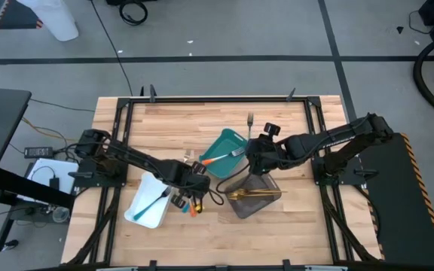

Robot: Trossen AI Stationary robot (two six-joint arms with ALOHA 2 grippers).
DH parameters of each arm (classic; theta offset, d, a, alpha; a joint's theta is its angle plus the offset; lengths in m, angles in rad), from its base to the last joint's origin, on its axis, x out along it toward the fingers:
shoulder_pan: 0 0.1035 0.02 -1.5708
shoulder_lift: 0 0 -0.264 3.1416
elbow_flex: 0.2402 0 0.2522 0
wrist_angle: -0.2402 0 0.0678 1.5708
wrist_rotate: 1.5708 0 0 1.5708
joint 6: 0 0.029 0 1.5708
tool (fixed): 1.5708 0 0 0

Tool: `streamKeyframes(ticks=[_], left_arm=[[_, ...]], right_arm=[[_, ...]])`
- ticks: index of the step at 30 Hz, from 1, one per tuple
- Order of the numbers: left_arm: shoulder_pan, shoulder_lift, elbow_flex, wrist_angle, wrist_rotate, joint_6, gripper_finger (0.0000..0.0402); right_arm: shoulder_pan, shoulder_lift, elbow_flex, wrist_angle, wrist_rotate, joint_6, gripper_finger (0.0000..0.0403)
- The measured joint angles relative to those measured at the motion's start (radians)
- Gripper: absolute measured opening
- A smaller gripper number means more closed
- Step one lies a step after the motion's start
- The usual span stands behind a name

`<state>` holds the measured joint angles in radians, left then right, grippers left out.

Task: Sort silverware by color (type)
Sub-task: Put the blue silver fork into the white bin

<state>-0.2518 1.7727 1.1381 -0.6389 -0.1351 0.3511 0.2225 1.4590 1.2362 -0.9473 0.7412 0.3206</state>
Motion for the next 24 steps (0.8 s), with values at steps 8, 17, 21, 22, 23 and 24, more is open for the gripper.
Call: streamKeyframes(ticks=[8,17,21,22,23,24], left_arm=[[0.028,0.038,-0.001,-0.007,0.033,0.008,0.0103],[0.04,0.086,0.0,-0.033,0.04,0.088,0.0103],[0.043,0.086,0.0,-0.032,-0.013,0.089,0.0103],[0.043,0.086,0.0,-0.037,-0.03,0.089,0.0103],[0.043,0.086,0.0,-0.042,-0.044,0.084,0.0103],[0.043,0.086,0.0,-0.043,-0.048,0.073,0.0103]], right_arm=[[0.027,-0.027,0.0,0.004,0.022,0.006,0.0138],[0.068,-0.088,0.0,0.008,0.025,0.063,0.0138],[0.086,-0.1,0.0,0.01,0.043,0.075,0.0138],[0.09,-0.1,0.0,0.01,0.053,0.077,0.0138],[0.093,-0.1,0.0,0.01,0.06,0.077,0.0138],[0.096,-0.1,0.0,0.01,0.065,0.077,0.0138]])
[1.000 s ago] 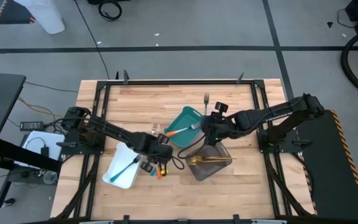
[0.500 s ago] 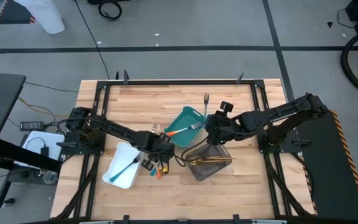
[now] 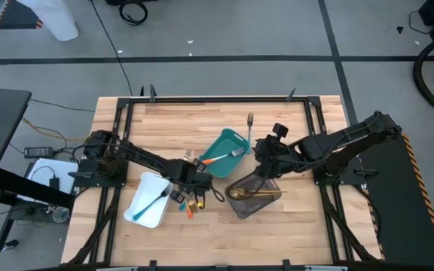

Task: Sort silverware by color (type)
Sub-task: Put the blue silver fork into the white bin

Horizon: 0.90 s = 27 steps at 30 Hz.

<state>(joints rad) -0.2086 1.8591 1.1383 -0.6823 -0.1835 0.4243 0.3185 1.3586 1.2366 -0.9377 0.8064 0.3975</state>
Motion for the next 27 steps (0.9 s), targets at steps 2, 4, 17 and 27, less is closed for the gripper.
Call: streamKeyframes(ticks=[2,4,17,27], left_arm=[[0.005,0.0,0.001,0.001,0.01,-0.038,0.0103],[0.012,0.0,0.001,-0.001,0.052,-0.093,0.0103],[0.044,0.0,0.083,-0.058,0.228,-0.552,0.0102],[-0.012,0.006,0.067,-0.027,0.181,-0.928,0.0102]], right_arm=[[0.003,0.0,0.0,0.0,0.003,0.0,0.0138],[0.003,0.0,0.0,0.0,0.003,0.003,0.0138],[0.002,0.001,0.0,0.005,0.004,0.004,0.0138],[0.002,0.001,0.0,0.02,0.004,0.0,0.0138]])
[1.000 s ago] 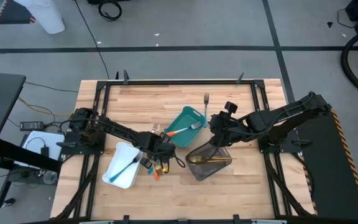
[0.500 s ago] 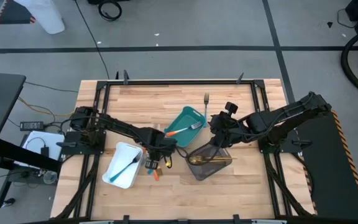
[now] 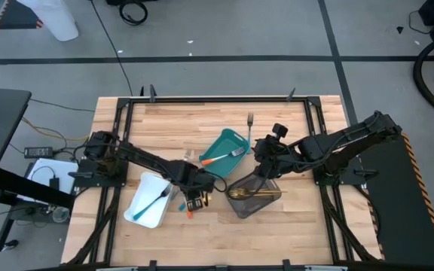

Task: Sort silverware by color (type)
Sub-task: Put the blue silver fork into the white bin

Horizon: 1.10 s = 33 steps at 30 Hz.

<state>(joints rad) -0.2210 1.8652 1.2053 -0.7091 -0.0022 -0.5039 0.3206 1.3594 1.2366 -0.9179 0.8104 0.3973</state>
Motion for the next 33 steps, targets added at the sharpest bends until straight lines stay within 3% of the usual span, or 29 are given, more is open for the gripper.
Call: streamKeyframes(ticks=[18,26,33], left_arm=[[-0.037,0.082,0.002,0.072,-0.073,0.019,0.0095],[-0.042,0.065,0.083,-0.038,-0.11,0.052,0.0064],[-0.047,0.061,0.114,-0.082,-0.135,0.031,0.0066]], right_arm=[[0.0,0.001,0.0,0.019,-0.002,-0.013,0.0138],[0.0,0.001,0.0,0.019,-0.002,-0.014,0.0138],[0.0,0.001,0.0,0.018,-0.002,-0.014,0.0138]])
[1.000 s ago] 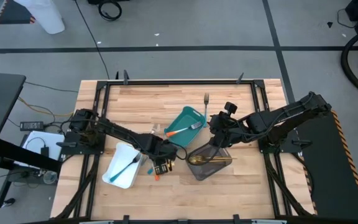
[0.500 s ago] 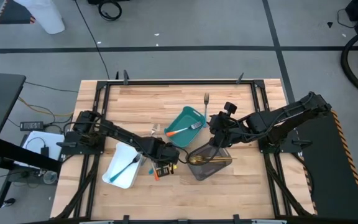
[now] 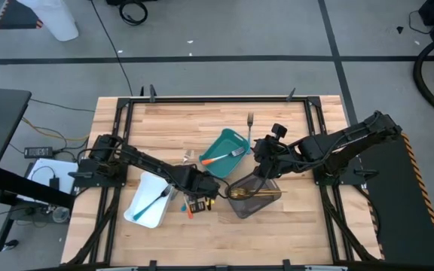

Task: Sort silverware by color (type)
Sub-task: Put the blue silver fork into the white bin

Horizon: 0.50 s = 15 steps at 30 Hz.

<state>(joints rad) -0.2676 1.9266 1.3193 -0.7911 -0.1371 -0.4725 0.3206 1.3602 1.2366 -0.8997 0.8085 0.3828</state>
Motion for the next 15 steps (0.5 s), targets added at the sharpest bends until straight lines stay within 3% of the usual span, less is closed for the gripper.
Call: streamKeyframes(ticks=[9,15], left_arm=[[0.015,0.0,-0.074,-0.013,0.002,-0.049,0.0076],[0.035,-0.005,-0.119,0.065,0.075,-0.058,0.0084]], right_arm=[[0.0,0.0,0.0,0.001,0.0,0.004,0.0138],[0.0,0.0,0.0,0.001,0.0,0.006,0.0138]])
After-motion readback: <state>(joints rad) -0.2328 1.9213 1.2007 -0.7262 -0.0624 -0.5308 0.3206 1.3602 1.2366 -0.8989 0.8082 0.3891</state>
